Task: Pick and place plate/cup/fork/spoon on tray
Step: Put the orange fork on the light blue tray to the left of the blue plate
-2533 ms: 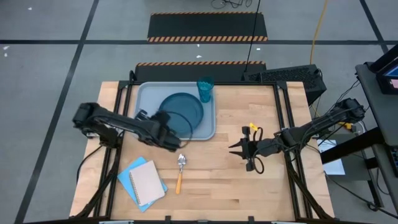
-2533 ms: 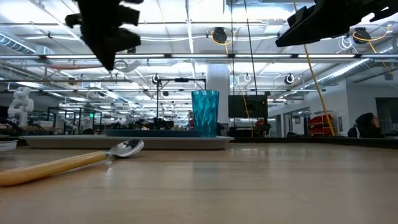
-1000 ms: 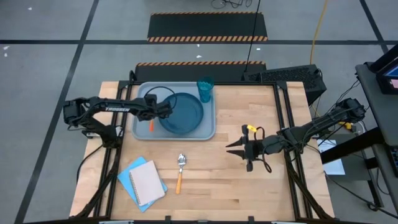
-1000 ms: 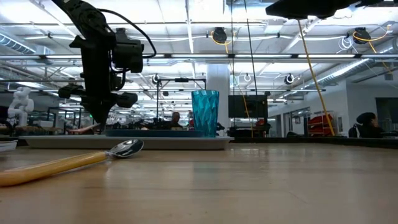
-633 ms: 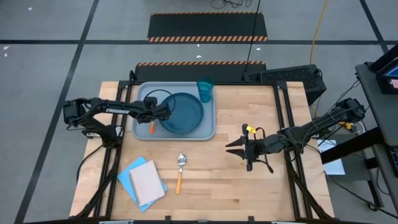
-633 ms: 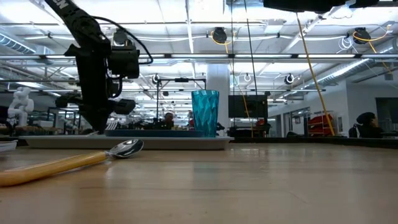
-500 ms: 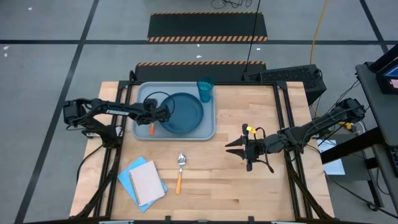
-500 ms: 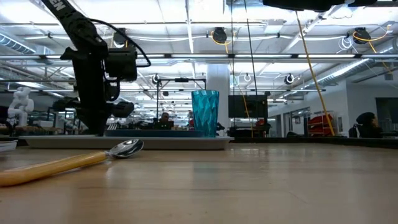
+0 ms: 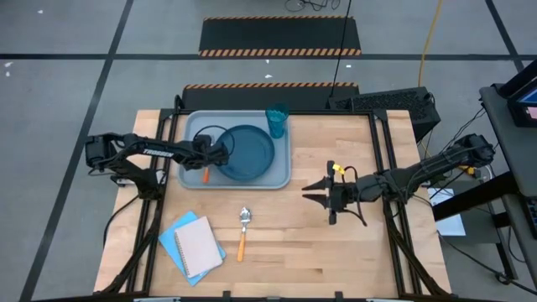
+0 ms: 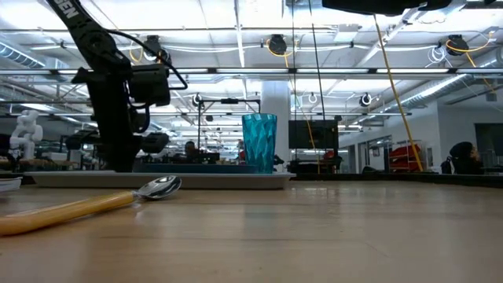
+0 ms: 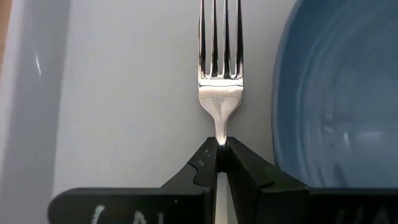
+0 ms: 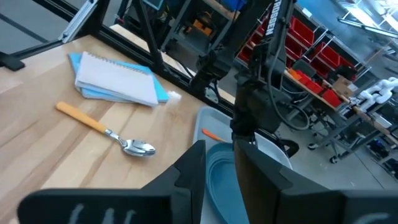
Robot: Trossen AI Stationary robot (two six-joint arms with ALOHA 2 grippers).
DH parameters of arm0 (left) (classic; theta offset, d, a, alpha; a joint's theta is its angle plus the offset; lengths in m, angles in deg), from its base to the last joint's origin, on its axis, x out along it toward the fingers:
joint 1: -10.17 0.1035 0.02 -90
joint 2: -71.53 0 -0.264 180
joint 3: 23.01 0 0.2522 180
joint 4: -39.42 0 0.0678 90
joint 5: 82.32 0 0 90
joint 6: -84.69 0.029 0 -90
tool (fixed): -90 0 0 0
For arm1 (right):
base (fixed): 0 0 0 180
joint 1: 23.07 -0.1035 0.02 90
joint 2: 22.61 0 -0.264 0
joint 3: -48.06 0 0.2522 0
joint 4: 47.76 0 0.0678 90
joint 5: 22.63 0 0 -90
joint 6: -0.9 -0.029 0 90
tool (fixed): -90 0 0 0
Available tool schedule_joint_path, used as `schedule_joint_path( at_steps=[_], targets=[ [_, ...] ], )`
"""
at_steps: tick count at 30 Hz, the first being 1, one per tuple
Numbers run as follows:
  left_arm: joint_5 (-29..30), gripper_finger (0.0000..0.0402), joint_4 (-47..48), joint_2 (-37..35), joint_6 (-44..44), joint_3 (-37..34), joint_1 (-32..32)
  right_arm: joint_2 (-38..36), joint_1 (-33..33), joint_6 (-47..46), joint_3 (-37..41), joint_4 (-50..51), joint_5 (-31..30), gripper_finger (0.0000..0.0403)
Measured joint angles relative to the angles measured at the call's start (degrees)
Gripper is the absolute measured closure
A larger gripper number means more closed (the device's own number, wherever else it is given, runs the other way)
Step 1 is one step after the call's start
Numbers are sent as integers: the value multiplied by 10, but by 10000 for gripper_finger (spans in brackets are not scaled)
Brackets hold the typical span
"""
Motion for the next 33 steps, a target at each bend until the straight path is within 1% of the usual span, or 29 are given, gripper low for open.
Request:
schedule_joint_path(
  at_steps=[8,33],
  targets=[
    [1,376,-10,0,6,0,14,0,4,6,0,-4,0,323],
    [5,375,-11,0,-3,0,14,0,3,7,0,-4,1,323]
  ],
)
